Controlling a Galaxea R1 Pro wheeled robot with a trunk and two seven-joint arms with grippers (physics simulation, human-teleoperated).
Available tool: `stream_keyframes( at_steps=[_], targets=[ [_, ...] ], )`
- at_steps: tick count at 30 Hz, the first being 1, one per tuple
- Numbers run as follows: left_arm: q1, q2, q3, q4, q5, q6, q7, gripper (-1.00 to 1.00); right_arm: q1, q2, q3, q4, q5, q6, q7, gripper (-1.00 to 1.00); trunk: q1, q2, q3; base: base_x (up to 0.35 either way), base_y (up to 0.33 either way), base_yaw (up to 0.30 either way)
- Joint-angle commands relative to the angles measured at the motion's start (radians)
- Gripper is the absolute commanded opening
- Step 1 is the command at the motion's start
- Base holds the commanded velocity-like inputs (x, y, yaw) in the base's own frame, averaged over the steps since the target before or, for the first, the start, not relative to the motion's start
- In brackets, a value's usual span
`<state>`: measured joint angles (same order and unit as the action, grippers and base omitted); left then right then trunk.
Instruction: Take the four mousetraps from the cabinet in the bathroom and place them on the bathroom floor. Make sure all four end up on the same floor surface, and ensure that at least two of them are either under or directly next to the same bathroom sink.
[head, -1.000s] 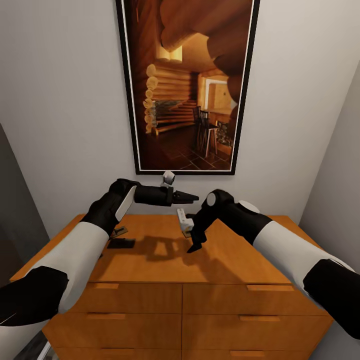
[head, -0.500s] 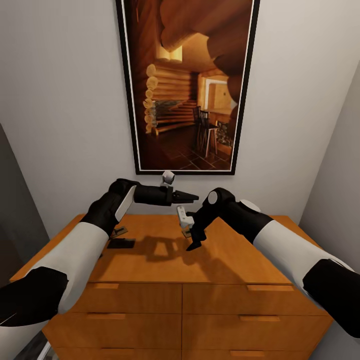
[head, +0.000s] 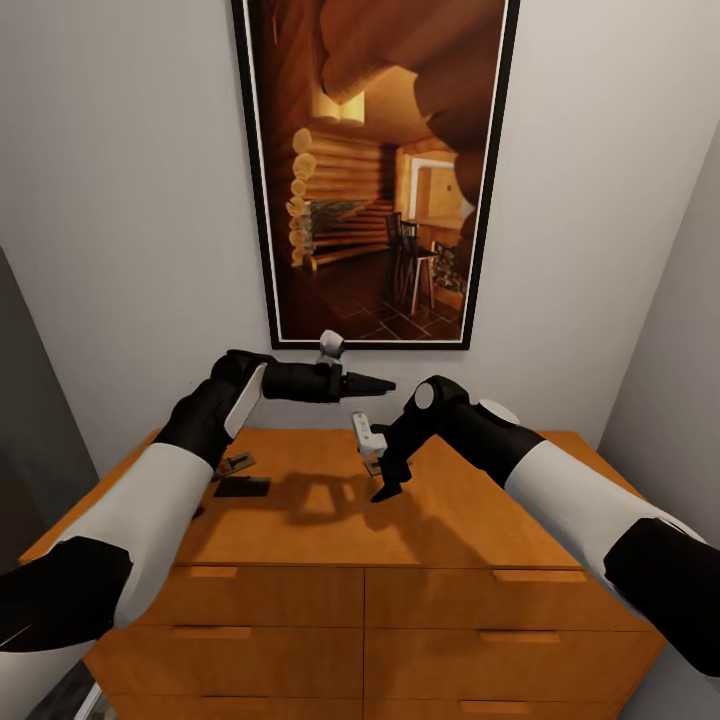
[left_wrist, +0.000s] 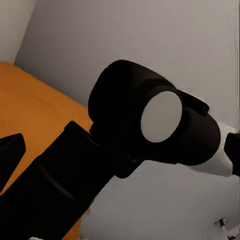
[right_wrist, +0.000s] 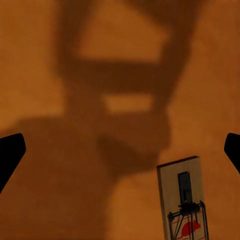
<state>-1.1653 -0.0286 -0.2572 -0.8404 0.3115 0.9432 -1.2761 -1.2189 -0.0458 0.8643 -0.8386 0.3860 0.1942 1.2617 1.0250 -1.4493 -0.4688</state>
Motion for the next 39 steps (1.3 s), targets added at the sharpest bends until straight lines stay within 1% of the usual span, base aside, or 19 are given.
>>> stream_keyframes(
  at_steps=[1,3,4,5,6,9,13,14,15,18,22,25,26,31,39],
  targets=[
    [-0.001,-0.001,0.006,-0.011,0.007,0.009,-0.001,1.0,-0.001,-0.001,0.002,-0.002,0.0,0.01,0.002,1.0,0.0,-0.001,-0.001,0.0,0.0,0.0],
    [-0.002,-0.005,0.027,-0.039,0.015,0.013,0.0,1.0,-0.001,-0.001,0.002,-0.002,0.0,0.01,0.002,1.0,0.0,-0.001,-0.001,0.0,0.0,0.0],
    [-0.002,-0.015,0.054,-0.073,0.022,0.016,0.001,1.0,0.0,0.0,0.003,-0.002,0.001,0.011,0.002,1.0,0.0,-0.001,-0.001,0.0,0.0,0.0],
    [-0.002,-0.022,0.069,-0.091,0.026,0.018,0.002,1.0,0.0,0.0,0.003,-0.002,0.001,0.011,0.002,1.0,0.0,-0.001,-0.001,0.0,0.0,0.0],
    [-0.002,-0.037,0.097,-0.127,0.03,0.02,0.002,1.0,0.0,0.0,0.003,-0.002,0.001,0.012,0.002,1.0,0.0,-0.001,-0.001,0.0,0.0,0.0],
    [-0.002,-0.053,0.135,-0.181,0.036,0.023,0.002,1.0,0.001,0.0,0.003,-0.002,0.002,0.012,0.001,1.0,0.0,-0.001,-0.001,0.0,0.0,0.0],
    [-0.002,-0.065,0.167,-0.258,0.049,0.027,0.003,1.0,0.001,0.0,0.004,-0.001,0.001,0.014,0.0,1.0,0.0,-0.001,-0.001,0.0,0.0,0.0],
    [-0.003,-0.068,0.175,-0.299,0.062,0.032,0.003,1.0,0.001,0.001,0.004,-0.001,0.001,0.014,-0.002,1.0,0.0,-0.001,-0.001,0.0,0.0,0.0],
    [-0.003,-0.07,0.18,-0.348,0.084,0.04,0.003,1.0,0.001,0.002,0.004,-0.001,0.001,0.014,-0.003,1.0,0.0,-0.001,-0.001,0.0,0.0,0.0],
    [-0.003,-0.072,0.187,-0.424,0.12,0.054,0.003,1.0,0.001,0.002,0.004,-0.001,0.001,0.015,-0.005,1.0,0.0,-0.001,-0.001,0.0,0.0,0.0],
    [-0.004,-0.069,0.2,-0.461,0.139,0.059,0.003,1.0,0.001,0.003,0.004,-0.001,0.002,0.016,-0.006,1.0,0.0,-0.001,-0.001,0.0,0.0,0.0],
    [-0.003,-0.067,0.224,-0.47,0.156,0.06,0.002,1.0,0.001,0.003,0.004,0.0,0.002,0.017,-0.006,1.0,0.0,-0.001,-0.001,0.0,0.0,0.0],
    [-0.002,-0.067,0.234,-0.472,0.17,0.059,0.002,1.0,0.001,0.003,0.004,0.0,0.002,0.017,-0.006,1.0,0.0,-0.001,-0.001,0.0,0.0,0.0],
    [-0.002,-0.067,0.247,-0.474,0.211,0.059,0.001,1.0,0.001,0.003,0.004,0.0,0.002,0.017,-0.005,1.0,0.0,-0.001,-0.001,0.0,0.0,0.0],
    [-0.002,-0.067,0.25,-0.473,0.225,0.058,0.001,1.0,0.001,0.0,0.002,-0.001,0.004,0.015,0.001,1.0,0.0,-0.001,-0.001,0.0,0.0,0.0]
  ],
)
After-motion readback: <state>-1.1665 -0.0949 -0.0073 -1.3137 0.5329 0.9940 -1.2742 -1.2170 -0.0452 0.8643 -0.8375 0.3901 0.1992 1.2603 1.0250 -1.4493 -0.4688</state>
